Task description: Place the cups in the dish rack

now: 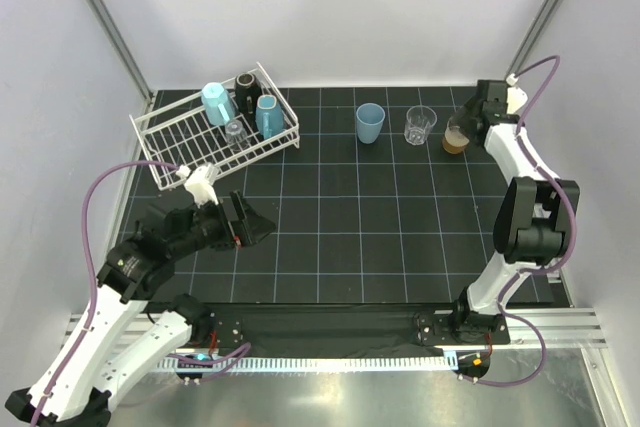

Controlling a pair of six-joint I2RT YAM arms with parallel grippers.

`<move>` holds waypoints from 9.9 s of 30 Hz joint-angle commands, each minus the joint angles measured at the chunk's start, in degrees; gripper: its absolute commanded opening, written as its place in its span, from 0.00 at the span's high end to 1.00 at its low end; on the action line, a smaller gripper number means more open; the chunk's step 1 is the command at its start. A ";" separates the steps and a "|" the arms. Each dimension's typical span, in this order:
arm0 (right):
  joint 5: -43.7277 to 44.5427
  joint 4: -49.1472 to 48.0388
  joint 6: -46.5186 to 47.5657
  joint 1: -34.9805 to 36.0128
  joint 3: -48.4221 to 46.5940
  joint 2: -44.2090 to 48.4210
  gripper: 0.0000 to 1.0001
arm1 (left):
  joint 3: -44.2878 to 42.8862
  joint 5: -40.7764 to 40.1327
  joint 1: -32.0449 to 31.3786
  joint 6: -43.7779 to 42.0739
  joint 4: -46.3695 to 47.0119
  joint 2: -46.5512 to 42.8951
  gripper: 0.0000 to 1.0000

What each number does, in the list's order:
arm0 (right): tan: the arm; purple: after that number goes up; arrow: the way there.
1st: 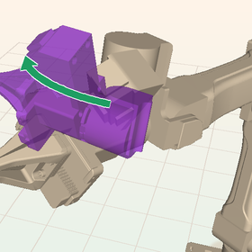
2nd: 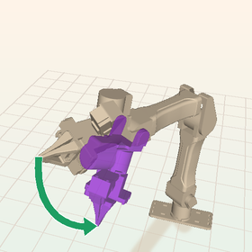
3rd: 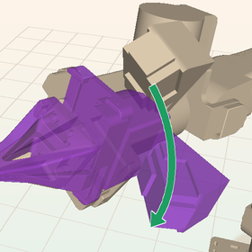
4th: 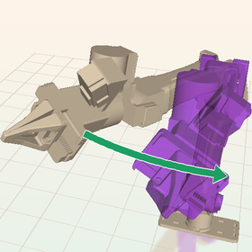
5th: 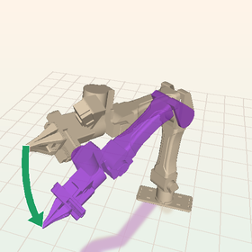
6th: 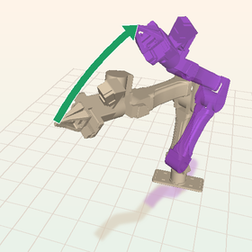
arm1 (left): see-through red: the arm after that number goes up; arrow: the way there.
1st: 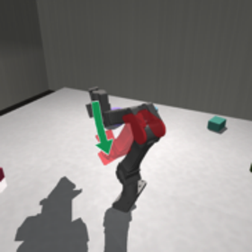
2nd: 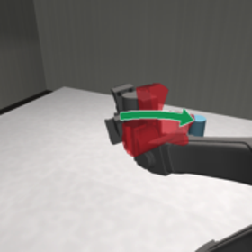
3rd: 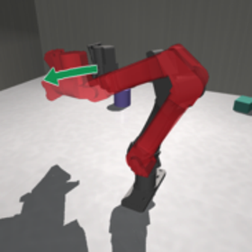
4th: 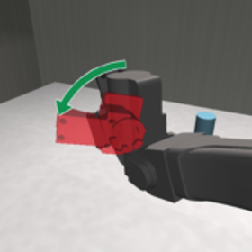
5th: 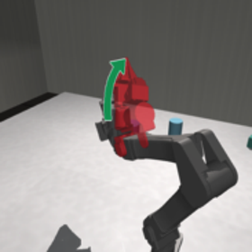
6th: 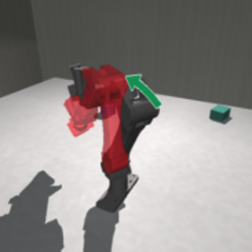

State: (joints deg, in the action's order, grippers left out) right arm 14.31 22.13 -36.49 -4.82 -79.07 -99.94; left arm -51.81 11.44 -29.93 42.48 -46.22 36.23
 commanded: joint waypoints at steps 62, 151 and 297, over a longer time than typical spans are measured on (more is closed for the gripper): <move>-31.80 19.63 1.15 12.18 4.71 34.80 0.96 | -18.06 5.96 -1.71 7.25 1.46 19.76 0.00; -24.85 -17.73 10.74 35.40 27.56 53.10 0.96 | -11.99 6.31 -12.69 79.60 53.78 35.05 0.30; 2.92 39.31 12.67 38.31 9.63 66.63 0.19 | -37.22 -54.07 28.70 -14.09 50.79 82.34 0.00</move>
State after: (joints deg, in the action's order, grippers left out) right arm 17.67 64.03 -23.11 33.36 -69.52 -32.93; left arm -88.16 -42.33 -1.45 27.75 4.91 121.01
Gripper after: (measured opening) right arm 0.812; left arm 0.993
